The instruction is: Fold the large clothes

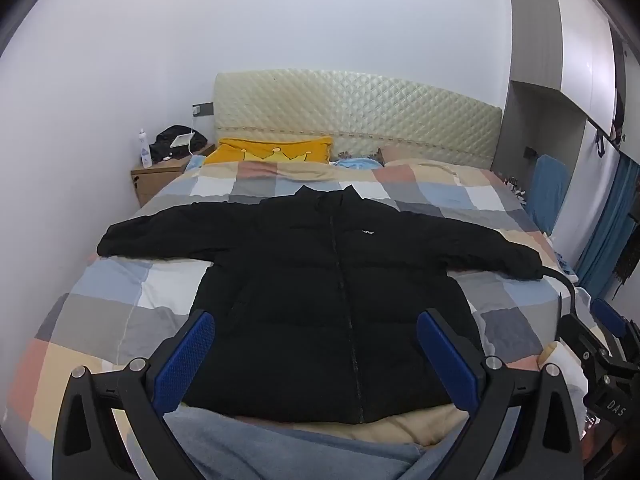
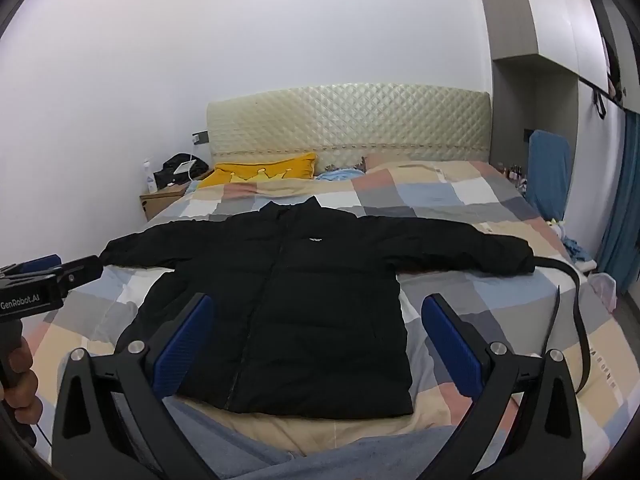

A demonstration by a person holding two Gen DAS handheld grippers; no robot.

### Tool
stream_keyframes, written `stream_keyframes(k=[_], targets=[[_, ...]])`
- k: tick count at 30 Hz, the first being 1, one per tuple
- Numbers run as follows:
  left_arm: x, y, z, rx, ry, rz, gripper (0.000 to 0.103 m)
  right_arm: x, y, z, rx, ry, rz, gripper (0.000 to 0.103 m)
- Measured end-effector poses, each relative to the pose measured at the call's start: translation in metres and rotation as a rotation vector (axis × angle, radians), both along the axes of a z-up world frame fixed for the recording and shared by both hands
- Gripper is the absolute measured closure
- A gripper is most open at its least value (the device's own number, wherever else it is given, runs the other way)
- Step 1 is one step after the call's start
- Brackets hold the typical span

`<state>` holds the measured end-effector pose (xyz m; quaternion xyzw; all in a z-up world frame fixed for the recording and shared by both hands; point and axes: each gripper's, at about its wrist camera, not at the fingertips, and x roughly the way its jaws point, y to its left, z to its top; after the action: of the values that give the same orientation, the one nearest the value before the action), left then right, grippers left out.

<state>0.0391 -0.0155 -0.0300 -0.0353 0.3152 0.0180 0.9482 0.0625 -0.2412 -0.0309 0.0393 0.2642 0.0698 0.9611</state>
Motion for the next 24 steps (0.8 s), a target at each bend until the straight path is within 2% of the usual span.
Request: stream_keyframes(k=[10, 24], targets=[[0.012, -0.004, -0.016, -0.013, 0.055, -0.018, 0.001, 0.006, -0.008, -0.008, 0.004, 0.011, -0.032, 0.000], [0.014, -0.005, -0.016, -0.013, 0.063, -0.017, 0.001, 0.004, -0.016, -0.011, 0.005, 0.017, -0.030, 0.000]])
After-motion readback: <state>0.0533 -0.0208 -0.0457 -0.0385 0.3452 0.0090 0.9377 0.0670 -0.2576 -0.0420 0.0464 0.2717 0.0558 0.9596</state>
